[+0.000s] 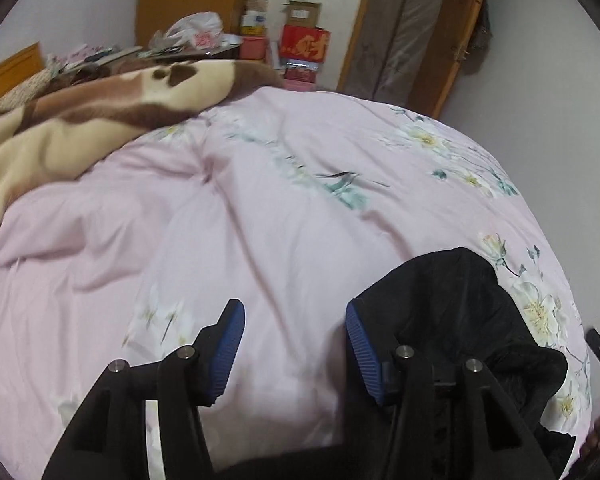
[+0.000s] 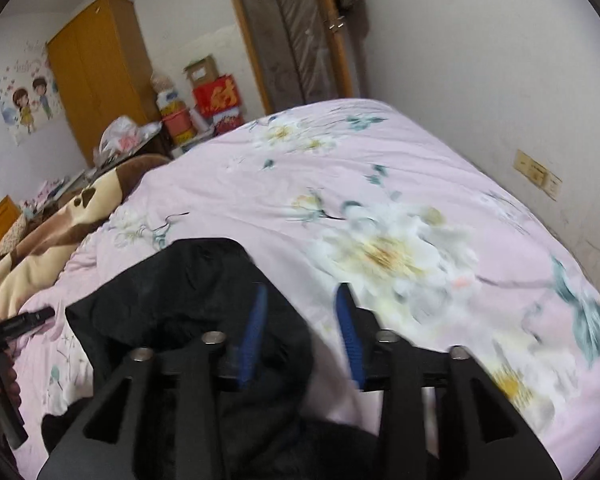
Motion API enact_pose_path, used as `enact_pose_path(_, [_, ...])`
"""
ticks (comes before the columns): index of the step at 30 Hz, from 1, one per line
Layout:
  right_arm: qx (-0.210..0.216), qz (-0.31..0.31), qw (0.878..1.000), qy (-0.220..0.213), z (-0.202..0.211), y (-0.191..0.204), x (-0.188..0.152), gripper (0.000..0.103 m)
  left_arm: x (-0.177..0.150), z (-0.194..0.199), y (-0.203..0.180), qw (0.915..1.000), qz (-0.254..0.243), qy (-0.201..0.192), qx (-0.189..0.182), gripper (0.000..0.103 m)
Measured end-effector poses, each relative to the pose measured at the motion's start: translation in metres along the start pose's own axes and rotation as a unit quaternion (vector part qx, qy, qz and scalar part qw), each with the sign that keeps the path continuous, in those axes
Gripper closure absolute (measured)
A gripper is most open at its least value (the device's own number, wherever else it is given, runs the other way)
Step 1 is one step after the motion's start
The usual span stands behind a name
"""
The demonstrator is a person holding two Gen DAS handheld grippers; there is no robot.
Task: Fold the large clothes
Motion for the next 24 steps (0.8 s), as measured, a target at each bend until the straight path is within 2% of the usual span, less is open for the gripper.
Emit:
enact_pose_path(3, [0.008,0.023,0.999,0.042,-0.037,0.016,0.006,0.061,0.006,-0.015,-0.016,0.9999,-0.008,0.012,-0.002,0.050])
enact_pose_path(4, [0.013,0.024,0.998,0.055,-0.046,0.021,0.004,0.061,0.006,-0.026,-0.022,0.9994,-0.010,0.032,-0.002,0.050])
enact_pose_path(6, [0.010,0.034,0.995,0.090,-0.069,0.022,-0.007,0.061,-0.005,-0.046,-0.029,0.9975,-0.023,0.067,0.006,0.050])
enact_pose_path(8, [0.016,0.053,0.991,0.123,-0.083,0.023,-0.025,0.061,-0.012,-0.060,-0.032,0.9969,-0.017,0.077,0.002,0.050])
enact_pose_path(12, [0.045,0.040,0.984,0.168,-0.097,0.014,-0.054,0.061,-0.038,-0.081,-0.035,0.9932,-0.038,0.110,-0.006,0.050])
enact_pose_path(15, [0.040,0.037,0.983,0.178,-0.099,0.005,-0.068,0.060,-0.050,-0.088,-0.029,0.9922,-0.017,0.123,-0.007,0.051])
enact_pose_path(16, [0.048,0.027,0.983,0.178,-0.099,0.004,-0.070,0.060,-0.053,-0.089,-0.028,0.9917,-0.005,0.128,-0.014,0.053])
enact_pose_path(18, [0.073,-0.005,0.980,0.185,-0.099,0.002,-0.075,0.060,-0.057,-0.090,-0.028,0.9904,-0.004,0.137,-0.016,0.070])
enact_pose_path(19, [0.081,-0.018,0.978,0.191,-0.098,0.001,-0.078,0.060,-0.058,-0.090,-0.029,0.9904,-0.006,0.137,-0.016,0.071])
enact_pose_path(20, [0.085,-0.027,0.976,0.197,-0.098,0.001,-0.080,0.061,-0.060,-0.088,-0.030,0.9908,-0.012,0.134,-0.013,0.076])
enact_pose_path(21, [0.084,-0.026,0.976,0.201,-0.098,0.002,-0.080,0.063,-0.060,-0.085,-0.031,0.9912,-0.018,0.131,-0.011,0.085])
enact_pose_path(23, [0.087,-0.016,0.975,0.205,-0.096,0.006,-0.082,0.089,-0.061,-0.079,-0.033,0.9918,-0.024,0.125,-0.010,0.089])
enact_pose_path(24, [0.081,-0.015,0.976,0.202,-0.093,0.005,-0.083,0.093,-0.060,-0.074,-0.034,0.9925,-0.026,0.119,-0.010,0.091])
Point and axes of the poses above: each gripper's, at about its wrist camera, not at the fingertips, and z roughly against the way its jaws point, y to its left, x to its top, the point moved 9 cm from there along -z, roughly the way its jaws point, and after that the axes turned 5 degrees about z, right-handed, at the moved point
